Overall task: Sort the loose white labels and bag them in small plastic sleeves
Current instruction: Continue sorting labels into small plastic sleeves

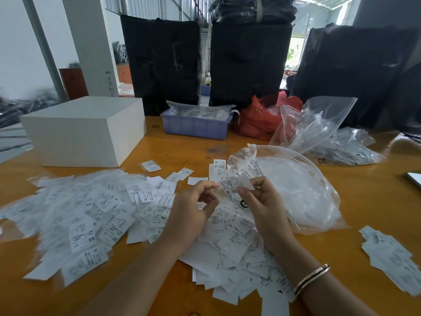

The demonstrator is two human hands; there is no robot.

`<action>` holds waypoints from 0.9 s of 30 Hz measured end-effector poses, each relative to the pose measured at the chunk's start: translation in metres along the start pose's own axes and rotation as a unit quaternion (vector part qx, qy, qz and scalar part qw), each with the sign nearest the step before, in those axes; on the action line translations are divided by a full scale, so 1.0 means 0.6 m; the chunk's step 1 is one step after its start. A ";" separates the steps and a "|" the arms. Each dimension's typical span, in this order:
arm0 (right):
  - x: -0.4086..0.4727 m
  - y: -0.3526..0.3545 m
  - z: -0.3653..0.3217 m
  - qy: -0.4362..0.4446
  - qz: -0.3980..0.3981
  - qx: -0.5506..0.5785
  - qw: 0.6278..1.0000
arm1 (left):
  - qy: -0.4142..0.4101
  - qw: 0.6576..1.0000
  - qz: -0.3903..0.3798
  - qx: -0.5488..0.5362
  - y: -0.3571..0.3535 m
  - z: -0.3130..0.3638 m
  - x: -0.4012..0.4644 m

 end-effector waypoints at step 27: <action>0.002 0.010 -0.002 0.026 0.031 -0.192 0.981 | -0.006 0.999 -0.010 -0.031 -0.002 0.004 0.000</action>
Point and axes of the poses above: each hand's wrist, its own x-axis towards the middle knuckle, its own y-axis out of the back of the hand, z = x × y, the point moved 10 cm from there along x, towards the middle knuckle, and after that the axes turned 1 degree about -y, right-handed, at the moved point
